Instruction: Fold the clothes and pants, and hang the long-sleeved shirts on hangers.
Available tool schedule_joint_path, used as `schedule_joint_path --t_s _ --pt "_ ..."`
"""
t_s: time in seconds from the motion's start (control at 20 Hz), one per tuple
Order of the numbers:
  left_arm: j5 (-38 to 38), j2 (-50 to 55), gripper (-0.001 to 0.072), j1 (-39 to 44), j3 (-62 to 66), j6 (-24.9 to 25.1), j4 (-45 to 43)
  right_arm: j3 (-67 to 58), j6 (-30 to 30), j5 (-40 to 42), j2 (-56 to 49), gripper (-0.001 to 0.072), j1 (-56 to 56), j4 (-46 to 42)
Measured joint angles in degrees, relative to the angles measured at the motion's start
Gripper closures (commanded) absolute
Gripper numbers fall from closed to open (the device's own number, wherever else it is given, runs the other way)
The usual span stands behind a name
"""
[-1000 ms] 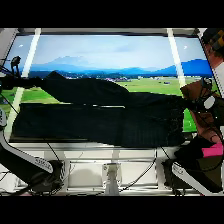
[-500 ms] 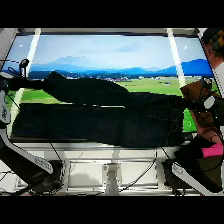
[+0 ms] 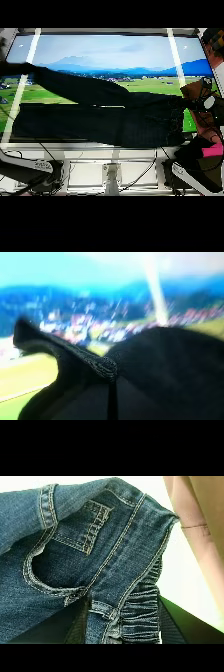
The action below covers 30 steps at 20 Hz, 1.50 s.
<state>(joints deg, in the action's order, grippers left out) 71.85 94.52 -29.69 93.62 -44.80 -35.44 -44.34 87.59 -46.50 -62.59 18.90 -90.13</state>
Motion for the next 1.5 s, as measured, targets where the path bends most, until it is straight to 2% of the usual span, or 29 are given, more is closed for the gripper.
schedule_joint_path --t_s 0.25,0.45,0.65,1.0,1.1,1.25,1.4,1.45,1.5 --pt "2.4 -12.7 0.0676 -6.6 0.0 -10.5 4.6 0.0 -1.9 0.0 0.0 0.026 0.0 -0.1" --pt "2.8 -18.1 0.0675 -9.8 0.0 -16.2 -3.6 0.0 -2.8 0.0 0.0 0.026 0.0 -0.2" --pt "0.9 -17.9 0.0674 -10.7 -0.1 -26.9 -12.6 0.0 -3.1 0.0 0.0 0.026 0.0 0.1" --pt "-11.1 -8.8 0.0674 -10.2 -0.1 -44.2 -10.8 0.0 -3.2 1.3 0.0 0.0261 0.0 1.4" --pt "-12.9 -4.6 0.0674 -9.2 -0.1 -46.8 -8.9 0.0 -3.2 2.1 0.0 0.0261 0.0 1.6" --pt "-16.3 1.9 0.0673 -7.6 -0.1 -48.5 -1.6 0.0 -3.2 3.1 0.0 0.0261 0.0 1.7" --pt "-20.6 7.1 0.0673 -6.1 -0.1 -47.1 5.1 0.0 -3.1 4.4 0.0 0.0261 0.0 1.8" --pt "-22.0 8.5 0.0646 -5.5 -0.1 -45.5 7.1 0.0 -3.1 4.9 0.0 0.0261 0.0 1.8" --pt "-23.2 9.5 0.0543 -5.0 -0.1 -43.4 8.5 0.0 -3.1 5.5 0.0 0.0261 0.0 1.8"
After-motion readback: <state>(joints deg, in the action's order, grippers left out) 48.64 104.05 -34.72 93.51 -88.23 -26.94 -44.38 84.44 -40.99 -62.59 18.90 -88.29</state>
